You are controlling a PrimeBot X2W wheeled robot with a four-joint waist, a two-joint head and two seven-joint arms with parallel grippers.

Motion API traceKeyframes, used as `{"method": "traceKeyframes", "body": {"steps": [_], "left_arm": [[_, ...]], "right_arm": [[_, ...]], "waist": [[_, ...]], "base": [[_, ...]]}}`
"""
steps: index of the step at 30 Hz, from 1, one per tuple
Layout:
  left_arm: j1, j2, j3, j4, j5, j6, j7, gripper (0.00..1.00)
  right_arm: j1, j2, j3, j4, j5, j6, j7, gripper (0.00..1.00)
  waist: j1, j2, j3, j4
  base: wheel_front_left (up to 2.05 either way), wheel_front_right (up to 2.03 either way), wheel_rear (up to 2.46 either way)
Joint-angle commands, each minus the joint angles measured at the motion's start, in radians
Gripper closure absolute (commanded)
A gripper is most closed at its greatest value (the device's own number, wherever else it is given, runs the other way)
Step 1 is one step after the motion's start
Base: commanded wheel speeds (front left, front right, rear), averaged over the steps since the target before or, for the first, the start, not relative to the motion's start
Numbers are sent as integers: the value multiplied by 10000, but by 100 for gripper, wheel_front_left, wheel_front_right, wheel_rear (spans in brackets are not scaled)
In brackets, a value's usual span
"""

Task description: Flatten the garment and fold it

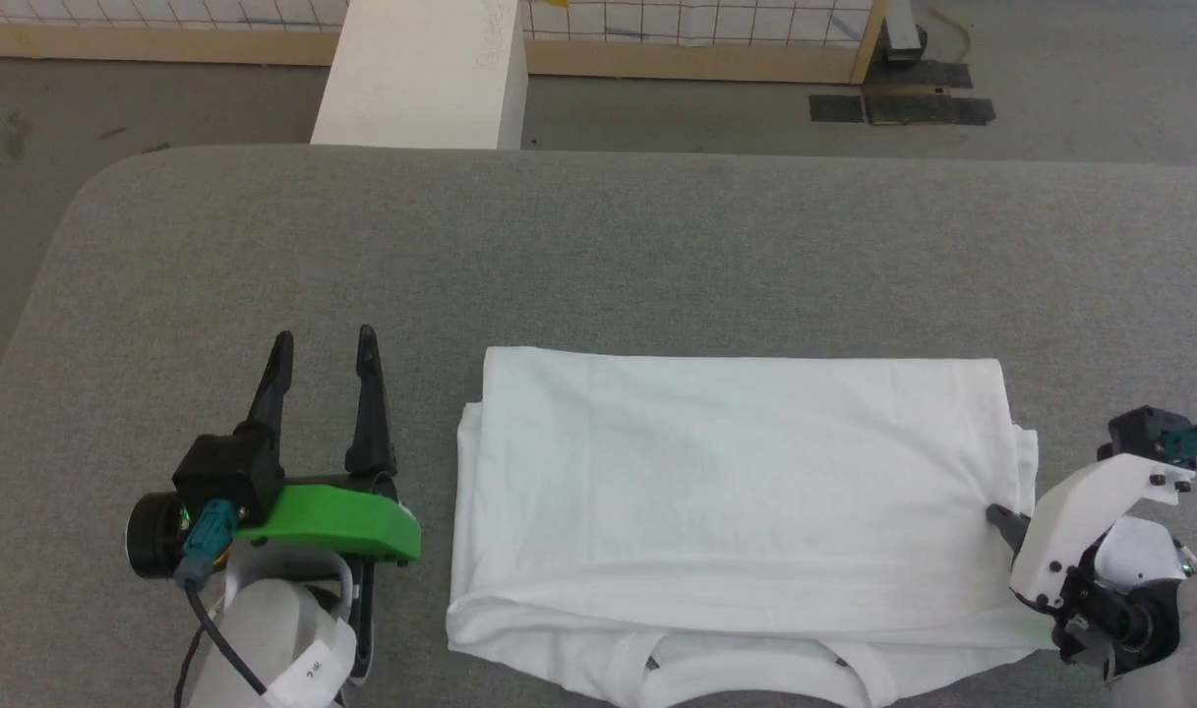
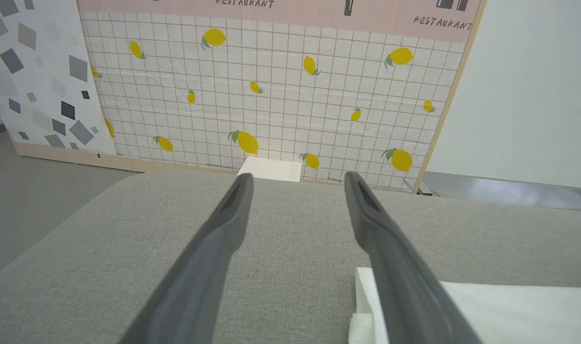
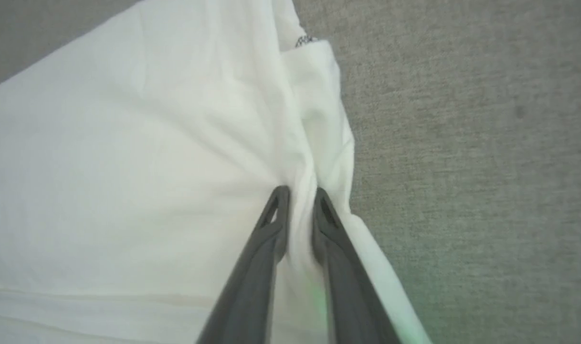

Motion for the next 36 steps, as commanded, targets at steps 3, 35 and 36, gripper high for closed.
{"method": "traceKeyframes", "body": {"steps": [3, 35, 36], "left_arm": [[14, -90, 177, 65, 129, -135, -46, 0], [73, -443, 597, 303, 502, -711, -47, 0], [21, -449, 582, 310, 498, -722, -47, 0]], "right_arm": [[318, 185, -105, -11, 9, -11, -151, 100], [1956, -319, 3209, -6453, -990, -11, -824, 100], [1721, -479, 3751, -6333, -1183, -11, -825, 100]], "waist": [[0, -1, -26, -28], [0, -1, -46, 14], [0, -1, 7, 60]], "base": [[0, 0, 0], [0, 0, 0], [0, 0, 0]]}}
